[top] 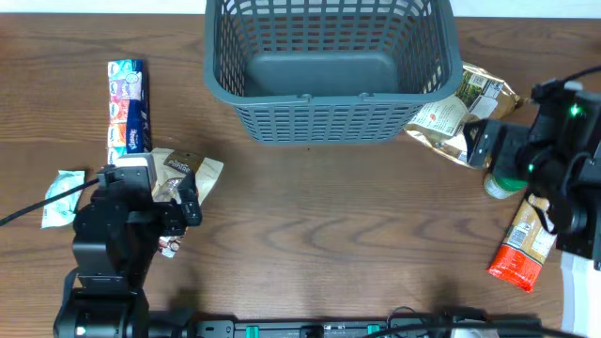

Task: Pack container
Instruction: 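Move the right gripper up toward the gold coffee pouch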

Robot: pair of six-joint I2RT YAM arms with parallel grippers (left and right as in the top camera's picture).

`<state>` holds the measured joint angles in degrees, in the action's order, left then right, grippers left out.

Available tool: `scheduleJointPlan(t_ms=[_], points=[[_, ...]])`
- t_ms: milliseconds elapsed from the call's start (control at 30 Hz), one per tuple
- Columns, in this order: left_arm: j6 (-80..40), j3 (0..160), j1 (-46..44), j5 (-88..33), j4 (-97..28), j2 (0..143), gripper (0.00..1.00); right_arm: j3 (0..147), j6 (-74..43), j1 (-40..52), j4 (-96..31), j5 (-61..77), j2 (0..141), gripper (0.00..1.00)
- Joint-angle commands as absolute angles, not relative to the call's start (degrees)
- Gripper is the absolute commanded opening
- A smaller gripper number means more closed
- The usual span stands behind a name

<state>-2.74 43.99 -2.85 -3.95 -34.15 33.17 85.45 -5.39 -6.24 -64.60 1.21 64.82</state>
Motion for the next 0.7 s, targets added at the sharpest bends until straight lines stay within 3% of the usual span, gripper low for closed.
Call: scheduleJointPlan(t_ms=[0,133,233,333,433,467,567,667], points=[[-1.78,45.39,-2.26,-3.18,-34.70,33.21,0.98,88.23,-3.16,-7.33,-60.86,0.75,67.22,0.99],[-1.78,45.39,-2.26,-3.18,-35.33,33.21,0.98,97.03,-2.74,-9.54,-61.98,1.87,75.55,0.98],[-1.78,45.36,-2.26,-3.18,-35.55,33.21,0.98,108.71,-1.61,-10.70,-66.63,1.93,84.71,0.88],[-1.78,45.36,-2.26,-3.18,-35.86,33.21,0.98,121.71,-1.61,-10.96,-71.07,1.96,94.37,0.64],[-1.76,45.36,-2.26,-3.16,-36.93,33.23,0.98,129.91,-1.65,-10.98,-72.23,2.20,101.08,0.22],[-1.76,45.36,-2.26,-3.14,-37.36,33.23,0.98,131.61,-1.63,-11.05,-72.18,2.20,102.65,0.15],[-1.69,45.36,-2.26,-2.63,-38.72,33.23,0.99,134.74,-1.58,-11.35,-70.89,2.15,106.63,0.03],[-1.54,45.36,-2.26,-0.49,-39.68,33.23,0.98,134.89,-1.08,-11.44,-68.90,2.15,109.21,0.01]])
